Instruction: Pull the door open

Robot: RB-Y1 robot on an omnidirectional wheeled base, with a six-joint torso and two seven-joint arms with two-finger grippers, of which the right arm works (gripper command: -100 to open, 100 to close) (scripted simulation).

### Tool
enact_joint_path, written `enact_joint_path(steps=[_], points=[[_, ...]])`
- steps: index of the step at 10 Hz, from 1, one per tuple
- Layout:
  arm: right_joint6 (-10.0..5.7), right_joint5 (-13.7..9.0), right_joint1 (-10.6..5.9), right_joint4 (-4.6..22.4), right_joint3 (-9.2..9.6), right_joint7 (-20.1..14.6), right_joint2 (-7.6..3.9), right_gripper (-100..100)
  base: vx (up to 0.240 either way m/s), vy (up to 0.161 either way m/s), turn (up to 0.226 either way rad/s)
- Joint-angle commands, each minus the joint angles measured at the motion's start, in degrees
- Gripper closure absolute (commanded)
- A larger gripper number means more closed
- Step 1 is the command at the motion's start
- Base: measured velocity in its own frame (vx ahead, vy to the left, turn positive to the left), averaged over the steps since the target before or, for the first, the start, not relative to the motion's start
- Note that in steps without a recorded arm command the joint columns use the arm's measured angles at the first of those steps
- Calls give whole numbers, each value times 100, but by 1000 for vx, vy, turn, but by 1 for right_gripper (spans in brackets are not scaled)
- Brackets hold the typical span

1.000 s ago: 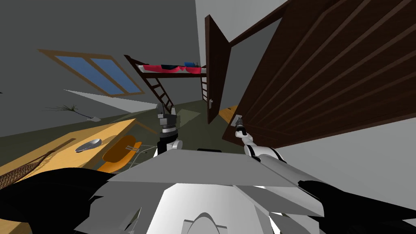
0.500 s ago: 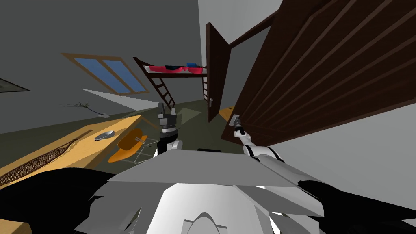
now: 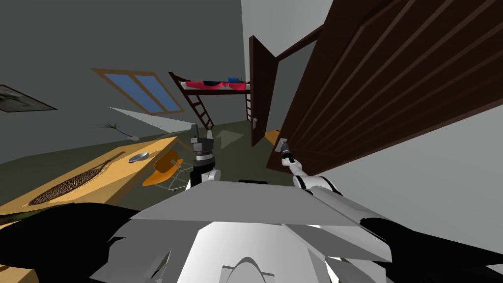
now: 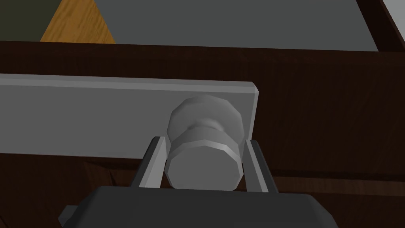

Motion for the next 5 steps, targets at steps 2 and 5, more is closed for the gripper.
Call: enact_joint_path(steps=[2,5], points=[[-8,48,-17,-24,110,-68,28,100,-171,-73,50],[-8,120,-37,-67,273,-165,71,100,-167,-106,60]])
